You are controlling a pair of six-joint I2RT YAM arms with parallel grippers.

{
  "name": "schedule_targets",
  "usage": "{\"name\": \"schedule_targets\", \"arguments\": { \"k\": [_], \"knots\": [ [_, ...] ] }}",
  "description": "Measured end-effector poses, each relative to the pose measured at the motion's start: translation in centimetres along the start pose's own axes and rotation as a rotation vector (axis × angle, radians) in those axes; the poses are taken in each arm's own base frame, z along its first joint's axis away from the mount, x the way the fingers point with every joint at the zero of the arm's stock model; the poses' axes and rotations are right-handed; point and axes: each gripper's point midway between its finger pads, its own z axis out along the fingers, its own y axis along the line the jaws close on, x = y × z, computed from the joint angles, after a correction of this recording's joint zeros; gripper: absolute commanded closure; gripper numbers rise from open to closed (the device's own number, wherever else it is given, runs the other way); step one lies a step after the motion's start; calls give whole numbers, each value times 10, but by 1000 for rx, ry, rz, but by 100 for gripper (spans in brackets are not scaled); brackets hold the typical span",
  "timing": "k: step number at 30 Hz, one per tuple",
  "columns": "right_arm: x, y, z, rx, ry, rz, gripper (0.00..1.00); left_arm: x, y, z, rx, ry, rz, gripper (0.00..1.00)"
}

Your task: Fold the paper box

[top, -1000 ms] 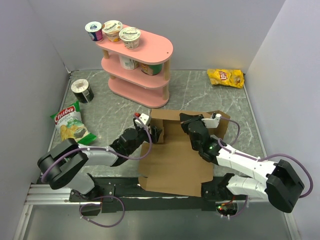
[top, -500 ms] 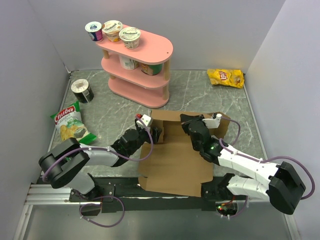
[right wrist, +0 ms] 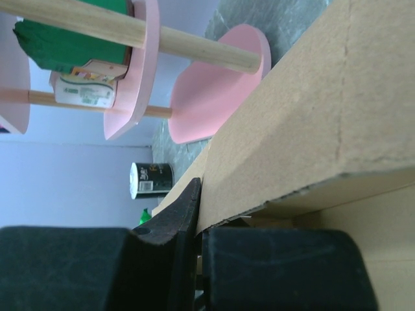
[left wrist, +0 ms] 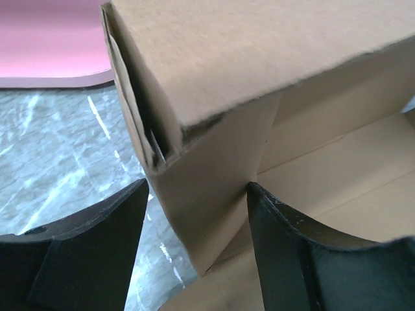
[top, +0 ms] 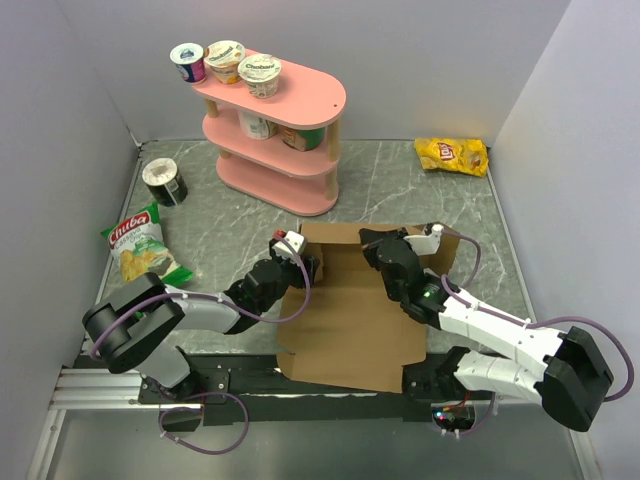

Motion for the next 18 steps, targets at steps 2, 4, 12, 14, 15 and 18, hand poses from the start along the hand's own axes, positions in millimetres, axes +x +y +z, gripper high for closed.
{"name": "schedule_targets", "arguments": {
  "k": [2,4,12,14,15,18],
  "knots": [
    [0,1,-1,1,6,-5,96,1,3,0,-14,1,2,36],
    [1,1,-1,3,8,-8,96,1,4,0,-20,1,2,37],
    [2,1,-1,3,16,-9,96,2,8,2,-55,1,-21,54],
    [3,1,-2,3,20,-9,96,2,12,4,-82,-1,-36,59],
    [3,1,-2,2,21,-9,96,2,13,5,-94,-1,-41,63],
    [3,1,-1,3,20,-9,96,1,17,10,-145,4,-55,65]
  ]
}}
